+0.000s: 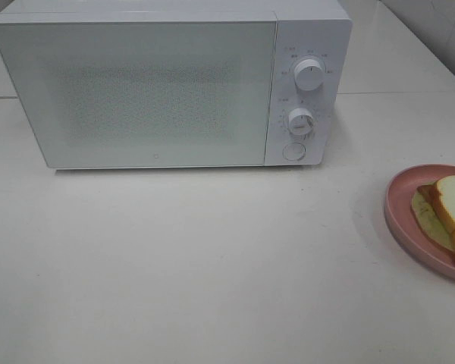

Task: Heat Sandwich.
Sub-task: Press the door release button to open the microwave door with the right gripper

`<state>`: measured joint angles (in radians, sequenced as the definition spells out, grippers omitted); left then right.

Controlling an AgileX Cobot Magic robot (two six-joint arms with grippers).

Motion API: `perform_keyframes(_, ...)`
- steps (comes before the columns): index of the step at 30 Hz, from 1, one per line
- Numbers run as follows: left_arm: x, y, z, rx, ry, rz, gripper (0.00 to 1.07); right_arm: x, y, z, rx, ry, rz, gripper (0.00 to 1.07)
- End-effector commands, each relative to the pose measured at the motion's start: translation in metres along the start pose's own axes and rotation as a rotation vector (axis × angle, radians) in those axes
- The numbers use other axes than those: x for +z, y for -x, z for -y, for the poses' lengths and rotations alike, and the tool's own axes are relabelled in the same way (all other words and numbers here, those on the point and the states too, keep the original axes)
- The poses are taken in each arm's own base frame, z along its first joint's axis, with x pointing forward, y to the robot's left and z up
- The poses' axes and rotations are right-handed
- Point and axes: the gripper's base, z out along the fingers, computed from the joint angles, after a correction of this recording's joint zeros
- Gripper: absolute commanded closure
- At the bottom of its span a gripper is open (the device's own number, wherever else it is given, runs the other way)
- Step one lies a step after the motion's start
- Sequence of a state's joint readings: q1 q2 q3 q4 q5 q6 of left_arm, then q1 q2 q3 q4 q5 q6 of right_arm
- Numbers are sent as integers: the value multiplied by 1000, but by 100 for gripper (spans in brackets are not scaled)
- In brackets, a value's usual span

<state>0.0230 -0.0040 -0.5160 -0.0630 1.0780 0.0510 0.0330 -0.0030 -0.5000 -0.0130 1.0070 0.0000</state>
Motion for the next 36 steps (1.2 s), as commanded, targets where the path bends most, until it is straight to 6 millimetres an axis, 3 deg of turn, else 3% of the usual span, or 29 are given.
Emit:
perform_keyframes(1, -3, -1, 0, -2, 5, 30, 7, -3, -2, 0, 0, -3, 33, 39)
perform_keyframes(16, -3, -1, 0, -2, 5, 30, 7, -4, -1, 0, 0, -3, 41, 39)
perform_keyframes(22, -3, -1, 0, -2, 5, 30, 7, -13, 13, 0, 0, -3, 156, 39)
perform_keyframes(36, -3, -1, 0, -2, 5, 30, 7, 17, 40, 0, -2, -1, 74, 39)
